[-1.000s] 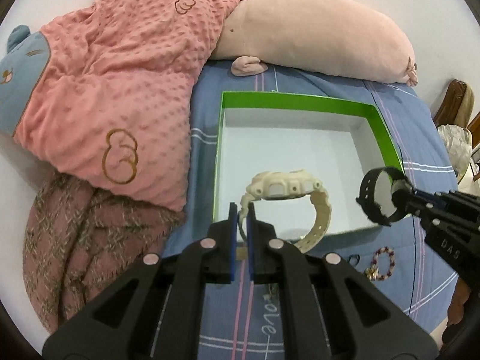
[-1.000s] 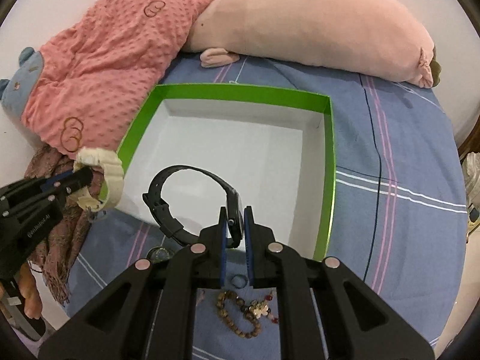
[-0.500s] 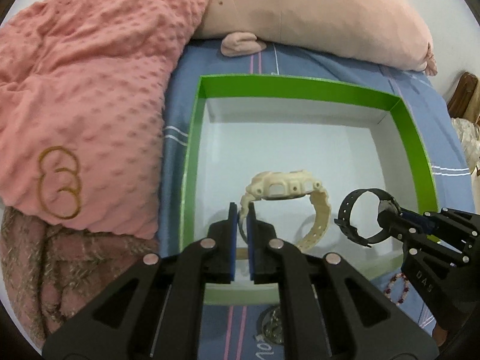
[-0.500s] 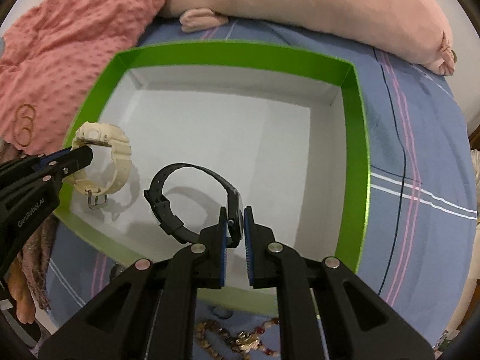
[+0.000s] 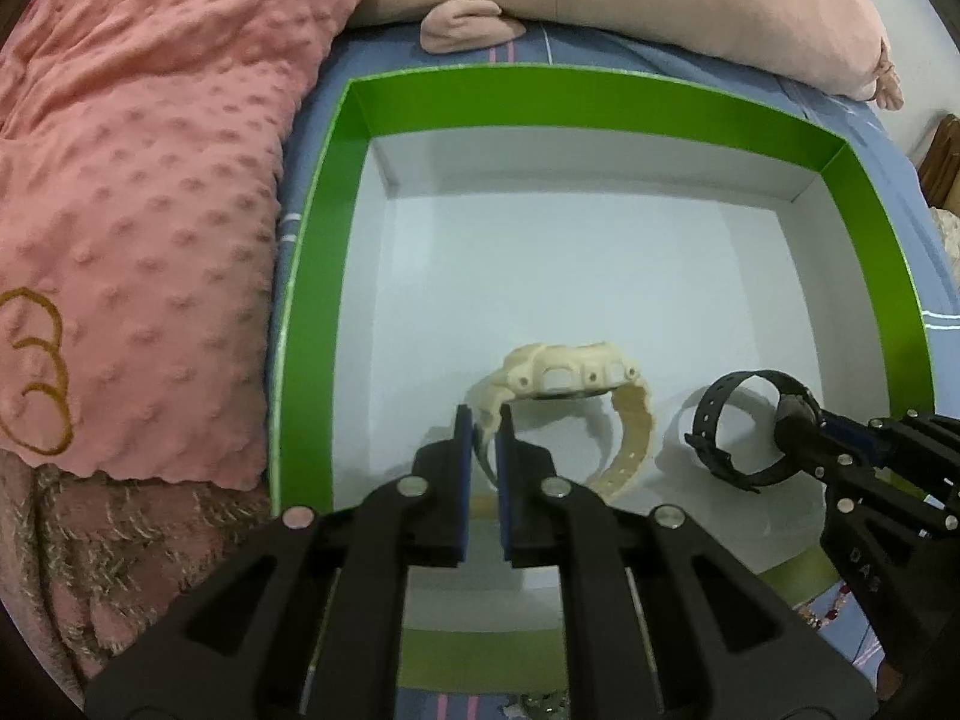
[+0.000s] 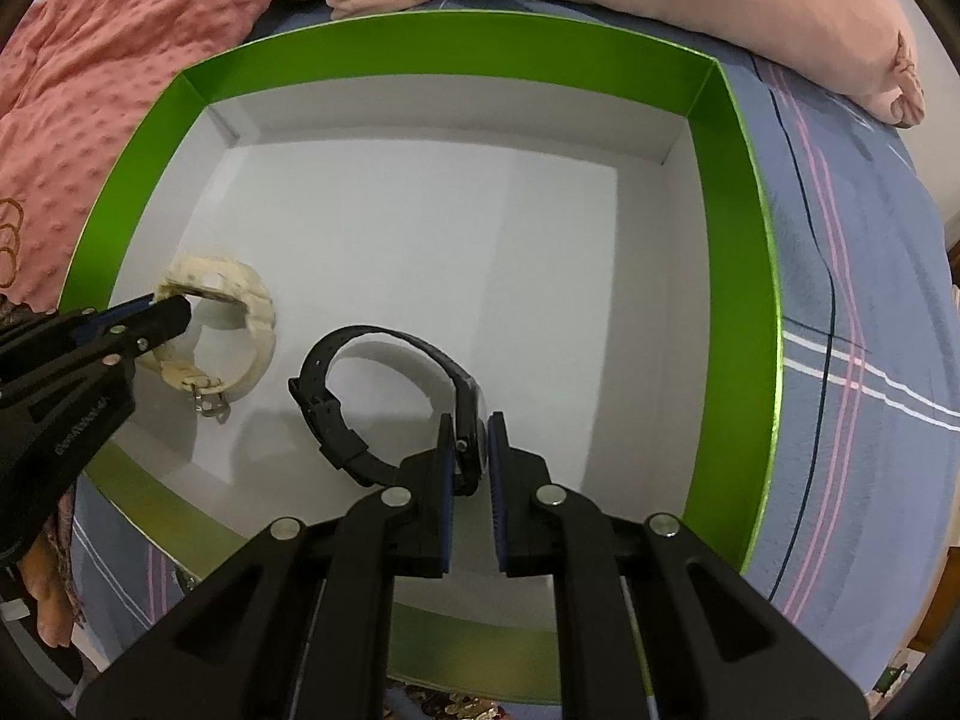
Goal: Organize jewelry
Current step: 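Open both tools to drop the watches into the box, then withdraw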
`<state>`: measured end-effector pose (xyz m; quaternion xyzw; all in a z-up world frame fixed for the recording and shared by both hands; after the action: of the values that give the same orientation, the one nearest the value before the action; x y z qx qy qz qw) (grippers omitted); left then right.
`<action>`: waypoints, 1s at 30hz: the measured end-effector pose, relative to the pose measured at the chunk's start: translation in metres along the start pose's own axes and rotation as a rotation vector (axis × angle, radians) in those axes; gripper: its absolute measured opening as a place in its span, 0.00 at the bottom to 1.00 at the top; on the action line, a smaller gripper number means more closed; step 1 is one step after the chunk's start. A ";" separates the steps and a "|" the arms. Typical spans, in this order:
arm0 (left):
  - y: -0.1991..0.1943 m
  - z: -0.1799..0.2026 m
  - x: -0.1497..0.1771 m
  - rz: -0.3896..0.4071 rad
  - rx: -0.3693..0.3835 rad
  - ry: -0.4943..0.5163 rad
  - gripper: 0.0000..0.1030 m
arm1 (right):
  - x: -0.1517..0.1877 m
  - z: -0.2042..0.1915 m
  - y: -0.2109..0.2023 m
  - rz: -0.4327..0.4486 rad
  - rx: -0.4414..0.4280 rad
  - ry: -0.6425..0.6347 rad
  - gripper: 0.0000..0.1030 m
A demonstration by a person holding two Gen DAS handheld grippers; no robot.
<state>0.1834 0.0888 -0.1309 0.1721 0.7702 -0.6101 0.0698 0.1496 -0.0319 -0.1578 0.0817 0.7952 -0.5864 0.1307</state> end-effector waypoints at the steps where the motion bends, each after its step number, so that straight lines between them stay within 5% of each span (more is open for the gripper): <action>1: 0.001 0.001 0.000 -0.001 -0.003 0.002 0.09 | 0.000 0.000 0.000 0.001 0.000 0.001 0.10; 14: 0.000 0.000 -0.006 0.009 -0.019 0.013 0.10 | -0.002 -0.001 -0.009 0.023 -0.002 0.013 0.16; 18: -0.010 -0.002 -0.007 0.036 -0.023 0.015 0.28 | -0.004 -0.003 -0.022 0.047 -0.011 0.019 0.22; 21: -0.025 -0.010 -0.009 0.069 -0.041 0.003 0.47 | -0.006 -0.005 -0.040 0.082 -0.018 0.022 0.41; 23: -0.039 -0.015 -0.007 0.097 -0.055 -0.001 0.49 | -0.007 -0.007 -0.052 0.103 -0.025 0.022 0.42; 27: -0.071 -0.031 0.009 0.142 -0.074 -0.021 0.69 | 0.005 -0.015 -0.087 0.139 -0.062 0.017 0.42; 30: -0.083 -0.051 0.035 0.134 -0.074 -0.062 0.71 | 0.025 -0.019 -0.109 0.147 -0.098 0.010 0.48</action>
<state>0.1271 0.1275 -0.0534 0.2018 0.7765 -0.5802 0.1405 0.0931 -0.0469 -0.0608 0.1366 0.8154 -0.5353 0.1731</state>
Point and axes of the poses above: each gripper's, at about its wrist camera, not at the fingertips, and y roughly the way its jaws point, z to its right, x to its underside, the point moved 9 cm from there along y, roughly the way its jaws point, and after that the axes turned 12 degrees about -x, right-handed, at the moved point
